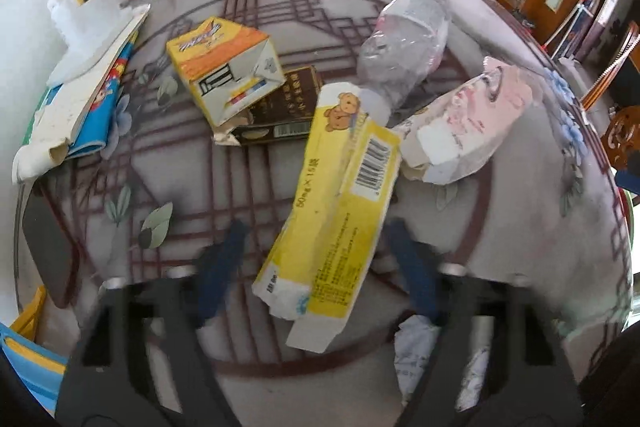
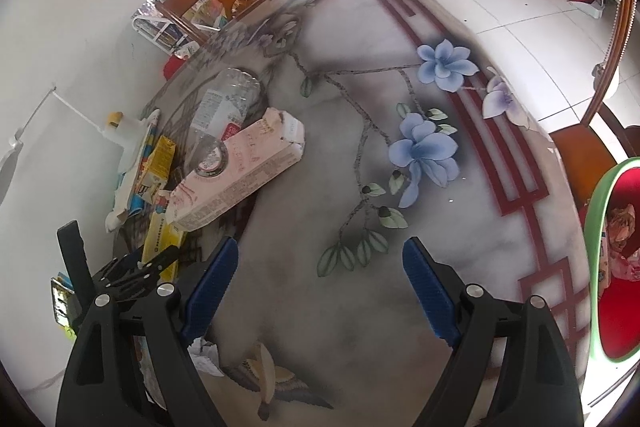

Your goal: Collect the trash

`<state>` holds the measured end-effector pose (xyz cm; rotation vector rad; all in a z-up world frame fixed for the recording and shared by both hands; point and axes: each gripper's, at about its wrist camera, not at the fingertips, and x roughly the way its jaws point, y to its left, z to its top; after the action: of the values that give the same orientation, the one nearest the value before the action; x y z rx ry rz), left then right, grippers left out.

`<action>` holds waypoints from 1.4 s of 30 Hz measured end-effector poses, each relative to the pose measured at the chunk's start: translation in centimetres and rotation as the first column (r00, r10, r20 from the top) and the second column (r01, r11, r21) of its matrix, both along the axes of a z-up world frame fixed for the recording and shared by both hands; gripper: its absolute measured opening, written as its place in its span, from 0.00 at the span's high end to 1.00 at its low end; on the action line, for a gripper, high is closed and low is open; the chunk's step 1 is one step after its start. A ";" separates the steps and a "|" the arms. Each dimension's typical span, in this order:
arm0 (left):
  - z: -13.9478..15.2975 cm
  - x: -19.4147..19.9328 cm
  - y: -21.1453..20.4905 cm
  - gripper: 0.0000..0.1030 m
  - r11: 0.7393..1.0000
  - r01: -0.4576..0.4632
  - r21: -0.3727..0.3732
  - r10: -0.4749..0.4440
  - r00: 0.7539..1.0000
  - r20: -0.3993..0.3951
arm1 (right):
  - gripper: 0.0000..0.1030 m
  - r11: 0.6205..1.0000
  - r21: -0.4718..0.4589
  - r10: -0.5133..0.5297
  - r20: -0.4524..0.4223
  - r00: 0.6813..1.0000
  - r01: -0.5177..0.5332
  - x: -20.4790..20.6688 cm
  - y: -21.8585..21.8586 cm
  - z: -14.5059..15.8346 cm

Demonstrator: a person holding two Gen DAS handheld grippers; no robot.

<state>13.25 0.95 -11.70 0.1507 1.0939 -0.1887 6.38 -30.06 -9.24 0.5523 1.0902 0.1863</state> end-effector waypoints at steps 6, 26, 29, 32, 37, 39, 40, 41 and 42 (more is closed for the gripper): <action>1.3 -2.3 0.9 0.86 0.998 -0.036 -0.059 0.035 0.999 -0.025 | 0.21 0.999 -0.001 0.032 0.043 0.999 -0.032 -0.2 0.9 0.6; 2.9 -5.9 4.3 0.22 0.950 -0.178 -0.256 0.161 0.983 -0.087 | 0.14 0.996 -0.082 -0.023 -0.003 1.000 0.023 5.2 11.3 1.1; 3.6 -6.0 4.6 0.20 0.968 -0.173 -0.184 0.172 0.985 -0.023 | 0.12 0.993 -0.110 -0.052 -0.032 0.998 0.049 7.2 13.4 0.9; 3.6 -5.8 5.1 0.18 0.970 -0.179 -0.165 0.179 0.984 -0.018 | 0.11 0.981 -0.186 -0.068 -0.076 0.995 0.052 9.0 15.2 0.2; 3.6 -5.6 6.0 0.14 0.964 -0.193 -0.181 0.189 0.981 -0.038 | 0.11 0.960 -0.278 -0.079 -0.127 0.989 0.040 10.3 16.6 -1.3; 3.7 -5.6 6.2 0.14 0.961 -0.191 -0.198 0.188 0.982 -0.035 | 0.11 0.957 -0.290 -0.075 -0.140 0.987 0.032 10.5 16.8 -1.9; 3.7 -5.6 6.1 0.13 0.961 -0.191 -0.201 0.188 0.982 -0.034 | 0.11 0.953 -0.301 -0.067 -0.145 0.987 0.020 10.6 17.0 -2.1; 3.7 -5.6 6.1 0.12 0.961 -0.190 -0.202 0.187 0.982 -0.034 | 0.11 0.951 -0.308 -0.050 -0.150 0.987 0.001 10.7 17.2 -2.3; 3.6 -5.5 6.0 0.12 0.961 -0.189 -0.200 0.185 0.982 -0.037 | 0.14 0.948 -0.317 -0.024 -0.152 0.988 -0.026 10.7 17.4 -2.5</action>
<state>7.70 6.98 -8.07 -0.1374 1.0930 -0.1307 17.04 -12.65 -11.75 0.2786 1.2422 -0.0342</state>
